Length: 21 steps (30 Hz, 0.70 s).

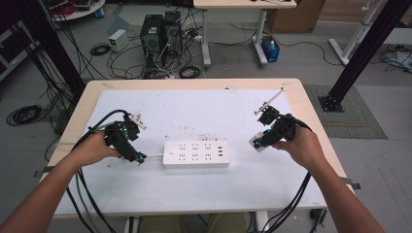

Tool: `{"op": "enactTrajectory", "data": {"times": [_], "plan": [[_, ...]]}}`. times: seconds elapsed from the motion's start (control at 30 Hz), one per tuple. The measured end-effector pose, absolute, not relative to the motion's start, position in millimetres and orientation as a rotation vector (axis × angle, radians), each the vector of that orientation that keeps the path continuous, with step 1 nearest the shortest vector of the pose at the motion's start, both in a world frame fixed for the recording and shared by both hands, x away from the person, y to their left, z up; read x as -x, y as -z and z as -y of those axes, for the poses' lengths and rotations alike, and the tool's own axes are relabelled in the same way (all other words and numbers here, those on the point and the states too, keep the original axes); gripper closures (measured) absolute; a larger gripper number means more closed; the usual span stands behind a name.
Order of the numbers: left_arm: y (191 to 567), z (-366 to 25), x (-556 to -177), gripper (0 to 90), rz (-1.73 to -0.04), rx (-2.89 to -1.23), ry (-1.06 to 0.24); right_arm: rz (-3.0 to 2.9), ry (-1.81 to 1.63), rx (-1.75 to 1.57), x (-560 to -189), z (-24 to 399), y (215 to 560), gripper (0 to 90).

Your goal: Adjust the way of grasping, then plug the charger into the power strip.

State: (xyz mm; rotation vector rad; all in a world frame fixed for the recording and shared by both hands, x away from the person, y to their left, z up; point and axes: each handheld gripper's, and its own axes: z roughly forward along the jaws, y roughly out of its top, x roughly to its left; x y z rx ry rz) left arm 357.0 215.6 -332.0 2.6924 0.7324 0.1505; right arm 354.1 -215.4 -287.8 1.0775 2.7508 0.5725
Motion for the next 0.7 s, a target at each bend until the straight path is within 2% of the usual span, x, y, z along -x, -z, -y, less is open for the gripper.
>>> {"op": "enactTrajectory", "data": {"times": [0.27,0.7], "plan": [[332,-230,-356,17.6,-0.762,-2.684,-0.162,-2.764,-0.525,-1.018,-356,219,281,62.6],[331,-230,-356,17.6,-0.748,-2.709,-0.175,-2.794,-0.556,-0.951,-352,216,278,62.5]]}}
